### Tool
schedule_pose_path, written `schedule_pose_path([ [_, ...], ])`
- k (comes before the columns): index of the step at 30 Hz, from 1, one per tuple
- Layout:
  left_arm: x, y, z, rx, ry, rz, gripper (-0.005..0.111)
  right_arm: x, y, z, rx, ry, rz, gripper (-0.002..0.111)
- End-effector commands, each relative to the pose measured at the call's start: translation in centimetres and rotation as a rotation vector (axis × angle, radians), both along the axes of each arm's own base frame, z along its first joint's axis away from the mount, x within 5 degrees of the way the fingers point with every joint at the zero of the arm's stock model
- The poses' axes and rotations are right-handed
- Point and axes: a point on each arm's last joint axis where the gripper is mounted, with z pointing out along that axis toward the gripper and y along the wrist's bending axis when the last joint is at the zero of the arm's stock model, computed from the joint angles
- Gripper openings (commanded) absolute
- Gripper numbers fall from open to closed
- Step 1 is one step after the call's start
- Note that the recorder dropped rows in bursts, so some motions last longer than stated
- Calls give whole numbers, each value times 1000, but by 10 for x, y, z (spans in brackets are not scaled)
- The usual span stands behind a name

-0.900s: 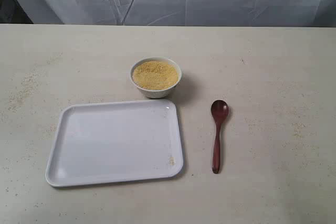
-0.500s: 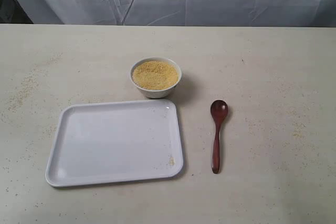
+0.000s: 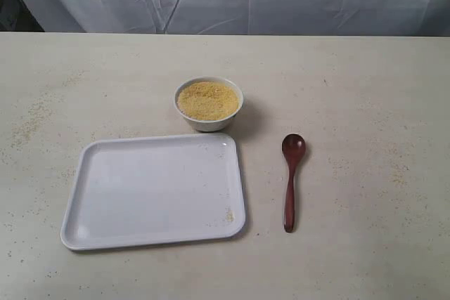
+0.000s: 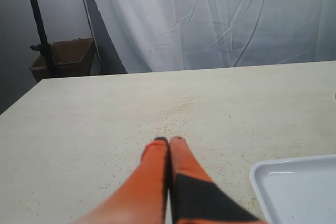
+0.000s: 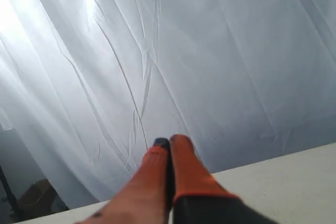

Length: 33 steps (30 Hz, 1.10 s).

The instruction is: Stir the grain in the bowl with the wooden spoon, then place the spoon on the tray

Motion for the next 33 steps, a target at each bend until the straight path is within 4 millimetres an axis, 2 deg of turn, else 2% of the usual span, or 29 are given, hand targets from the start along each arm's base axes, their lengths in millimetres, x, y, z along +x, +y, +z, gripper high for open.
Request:
schedule_pose_path([
  [1, 0, 0, 0, 3, -9, -5, 0, 29, 7, 23, -107, 177, 17, -1],
  [4, 0, 0, 0, 3, -9, -5, 0, 68, 17, 18, -182, 448, 66, -1],
  [8, 0, 0, 0, 3, -9, -5, 0, 113, 43, -11, -295, 757, 213, -1],
  [12, 0, 0, 0, 3, -9, -5, 0, 137, 87, -52, -417, 919, 383, -1],
  [16, 0, 0, 0, 3, -9, -5, 0, 150, 127, -88, -521, 1014, 486, 0],
  [17, 0, 0, 0, 3, -9, -5, 0, 153, 134, -95, -540, 1045, 503, 3],
  [19, 0, 0, 0, 3, -9, -5, 0, 160, 143, -105, -563, 1097, 521, 17],
  [24, 0, 0, 0, 3, -9, -5, 0, 172, 149, -122, -647, 1145, 538, 67],
  [26, 0, 0, 0, 3, -9, -5, 0, 173, 149, -130, -696, 1153, 543, 75],
  [30, 0, 0, 0, 3, -9, -5, 0, 178, 150, -150, -753, 1165, 544, 64],
  [33, 0, 0, 0, 3, -9, -5, 0, 182, 151, -168, -764, 1178, 535, 48],
])
